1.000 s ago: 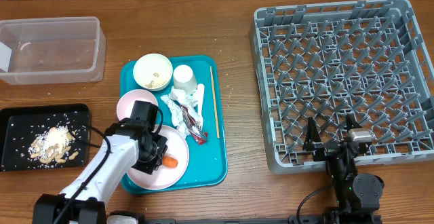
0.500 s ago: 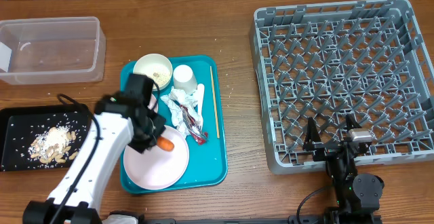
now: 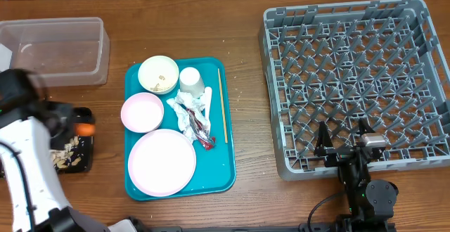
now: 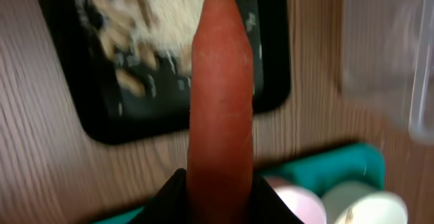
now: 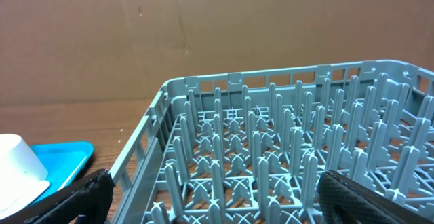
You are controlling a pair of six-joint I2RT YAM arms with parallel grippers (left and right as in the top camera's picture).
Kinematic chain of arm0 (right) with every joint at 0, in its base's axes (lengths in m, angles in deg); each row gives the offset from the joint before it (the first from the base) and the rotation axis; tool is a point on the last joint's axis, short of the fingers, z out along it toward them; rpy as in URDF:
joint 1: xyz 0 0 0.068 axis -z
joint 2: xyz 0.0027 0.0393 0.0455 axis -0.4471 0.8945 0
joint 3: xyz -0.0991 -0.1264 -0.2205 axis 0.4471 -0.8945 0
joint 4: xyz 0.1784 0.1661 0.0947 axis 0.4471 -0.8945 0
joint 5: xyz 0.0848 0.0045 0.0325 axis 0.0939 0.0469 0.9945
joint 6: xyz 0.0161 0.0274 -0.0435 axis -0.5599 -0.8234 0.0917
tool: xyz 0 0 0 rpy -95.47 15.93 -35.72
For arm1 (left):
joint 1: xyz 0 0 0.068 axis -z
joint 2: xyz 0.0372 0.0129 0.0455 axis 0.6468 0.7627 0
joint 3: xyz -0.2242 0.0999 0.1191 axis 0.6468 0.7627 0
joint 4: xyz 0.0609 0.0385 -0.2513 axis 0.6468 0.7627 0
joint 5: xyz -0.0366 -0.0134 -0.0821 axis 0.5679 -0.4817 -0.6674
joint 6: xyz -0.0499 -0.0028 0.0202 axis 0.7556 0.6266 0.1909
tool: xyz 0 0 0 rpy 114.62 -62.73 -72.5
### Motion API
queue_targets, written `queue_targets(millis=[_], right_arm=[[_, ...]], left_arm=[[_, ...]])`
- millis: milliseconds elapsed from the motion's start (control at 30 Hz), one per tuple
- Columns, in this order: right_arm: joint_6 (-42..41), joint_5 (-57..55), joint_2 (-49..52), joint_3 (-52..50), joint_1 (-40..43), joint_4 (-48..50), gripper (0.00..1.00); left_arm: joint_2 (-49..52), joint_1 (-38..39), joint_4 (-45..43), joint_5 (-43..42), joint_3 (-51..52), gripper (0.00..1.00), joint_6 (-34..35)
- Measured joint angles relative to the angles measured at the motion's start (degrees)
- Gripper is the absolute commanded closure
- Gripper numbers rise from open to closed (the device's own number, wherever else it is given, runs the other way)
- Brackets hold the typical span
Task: Sort waste into correct bins and load items into the dishwasher rack
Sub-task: 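Carry the carrot left and drop it onto the black tray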
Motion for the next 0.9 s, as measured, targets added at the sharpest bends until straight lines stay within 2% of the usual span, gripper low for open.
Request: queue_targets(millis=[100,167,200,233,400,433,467,533,700,900], right_arm=[[0.0,0.0,0.0,0.0,0.0,0.0,0.0],[0.0,0.0,0.0,0.0,0.0,0.0,0.0],[0.0,0.0,0.0,0.0,0.0,0.0,0.0],[0.0,0.0,0.0,0.0,0.0,0.0,0.0],[0.0,0.0,0.0,0.0,0.0,0.0,0.0],[0.0,0.0,0.0,0.0,0.0,0.0,0.0],[0.0,0.0,0.0,0.0,0.0,0.0,0.0],[0.0,0.0,0.0,0.0,0.0,0.0,0.0],[0.0,0.0,0.0,0.0,0.0,0.0,0.0],[0.0,0.0,0.0,0.0,0.0,0.0,0.0]], left_arm=[[2.4,-4.6,-3.2,0.0,0.0,0.87,-1.1],[4.8,-6.6,-4.9,0.0,0.0,0.81,-1.5],[6.1,-7.4,-5.5,0.0,0.0,0.72,-1.6],[7.4,-7.9,-6.1,0.0,0.0,0.69,-1.8],[13.3,-8.6,-7.1,0.1,0.0,0.62,-3.7],[13.7,-8.6,-7.2,0.2,0.0,0.55,-4.0],[13.9,-8.6,-7.2,0.4,0.0,0.42,-4.1],[13.9,-8.6,-7.3,1.2,0.0,0.33,-4.4],[13.9,-8.6,-6.0,2.6,-0.3,0.32,-6.0],[13.9,-8.6,1.6,0.9,-5.9,0.34,-7.3]])
